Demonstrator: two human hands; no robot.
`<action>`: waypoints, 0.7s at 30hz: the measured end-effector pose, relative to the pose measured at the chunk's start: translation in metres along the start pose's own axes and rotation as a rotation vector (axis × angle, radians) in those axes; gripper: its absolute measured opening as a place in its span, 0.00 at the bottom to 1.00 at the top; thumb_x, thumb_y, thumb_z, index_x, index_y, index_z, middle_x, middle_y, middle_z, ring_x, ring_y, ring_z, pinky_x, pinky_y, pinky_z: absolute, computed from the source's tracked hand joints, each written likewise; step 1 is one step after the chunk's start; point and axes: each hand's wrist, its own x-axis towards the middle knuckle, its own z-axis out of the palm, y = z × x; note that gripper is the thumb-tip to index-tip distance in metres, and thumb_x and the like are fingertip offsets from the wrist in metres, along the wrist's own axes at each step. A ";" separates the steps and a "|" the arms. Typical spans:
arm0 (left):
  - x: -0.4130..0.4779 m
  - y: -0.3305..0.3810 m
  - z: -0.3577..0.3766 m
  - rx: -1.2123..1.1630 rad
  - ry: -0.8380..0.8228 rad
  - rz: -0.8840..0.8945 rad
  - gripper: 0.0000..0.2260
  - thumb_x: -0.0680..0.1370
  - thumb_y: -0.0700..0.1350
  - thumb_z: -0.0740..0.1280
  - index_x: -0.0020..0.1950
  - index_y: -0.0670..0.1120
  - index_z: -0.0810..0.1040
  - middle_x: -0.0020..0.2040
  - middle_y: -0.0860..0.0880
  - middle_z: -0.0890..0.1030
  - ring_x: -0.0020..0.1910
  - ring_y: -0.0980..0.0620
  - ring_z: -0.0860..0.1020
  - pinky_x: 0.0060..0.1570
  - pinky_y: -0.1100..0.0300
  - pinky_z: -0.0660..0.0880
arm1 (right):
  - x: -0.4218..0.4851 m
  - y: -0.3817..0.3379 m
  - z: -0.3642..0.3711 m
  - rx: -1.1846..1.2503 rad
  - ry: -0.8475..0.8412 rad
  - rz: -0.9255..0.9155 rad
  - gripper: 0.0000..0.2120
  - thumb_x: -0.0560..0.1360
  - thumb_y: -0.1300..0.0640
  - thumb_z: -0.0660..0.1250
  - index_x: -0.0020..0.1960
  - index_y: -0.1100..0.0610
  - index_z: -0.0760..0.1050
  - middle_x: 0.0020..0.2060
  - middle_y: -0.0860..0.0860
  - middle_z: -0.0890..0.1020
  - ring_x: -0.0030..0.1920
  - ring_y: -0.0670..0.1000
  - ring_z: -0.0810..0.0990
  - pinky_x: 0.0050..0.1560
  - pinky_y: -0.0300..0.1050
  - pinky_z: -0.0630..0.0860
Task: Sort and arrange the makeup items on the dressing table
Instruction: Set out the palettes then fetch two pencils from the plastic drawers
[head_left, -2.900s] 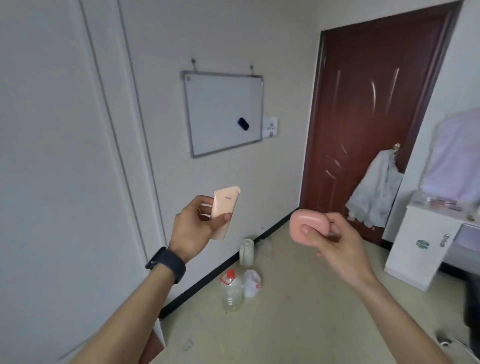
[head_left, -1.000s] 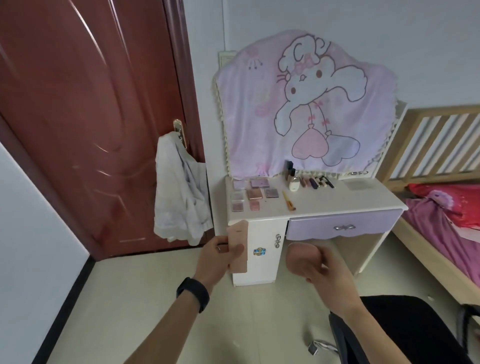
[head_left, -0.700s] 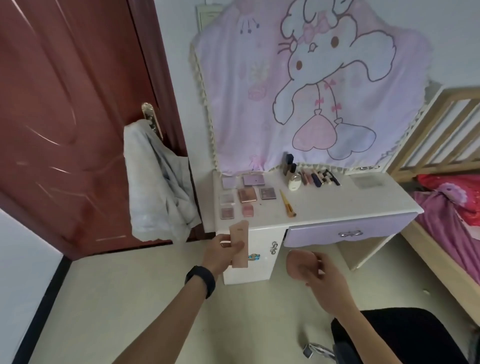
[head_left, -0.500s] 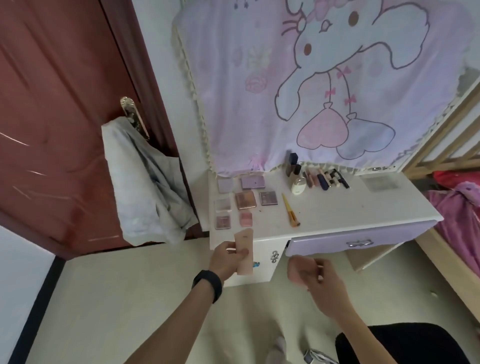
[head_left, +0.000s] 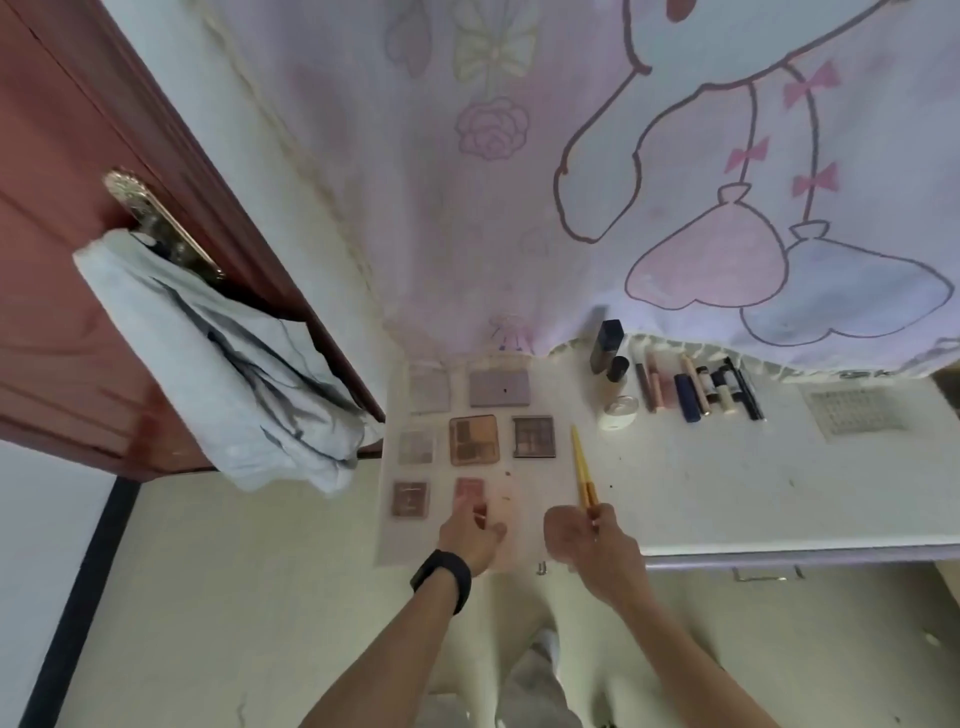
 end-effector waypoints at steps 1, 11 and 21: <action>0.007 0.004 0.005 0.009 0.004 -0.011 0.18 0.78 0.48 0.69 0.68 0.48 0.73 0.55 0.52 0.79 0.50 0.52 0.76 0.50 0.62 0.71 | 0.010 -0.005 -0.001 -0.001 -0.007 0.004 0.14 0.81 0.50 0.60 0.63 0.55 0.67 0.49 0.54 0.82 0.48 0.59 0.82 0.48 0.50 0.77; 0.036 0.021 0.024 0.220 0.150 0.012 0.15 0.81 0.43 0.66 0.68 0.47 0.71 0.62 0.49 0.78 0.58 0.49 0.77 0.50 0.61 0.70 | 0.063 -0.024 0.009 -0.268 0.013 -0.085 0.09 0.81 0.51 0.60 0.54 0.57 0.72 0.51 0.55 0.81 0.50 0.60 0.80 0.45 0.49 0.70; 0.036 0.004 0.014 0.933 -0.004 0.499 0.31 0.76 0.52 0.62 0.78 0.51 0.58 0.80 0.50 0.55 0.79 0.47 0.52 0.78 0.49 0.48 | 0.072 -0.025 0.010 -0.629 0.117 -0.284 0.08 0.80 0.58 0.61 0.58 0.55 0.71 0.54 0.51 0.79 0.53 0.54 0.75 0.45 0.44 0.70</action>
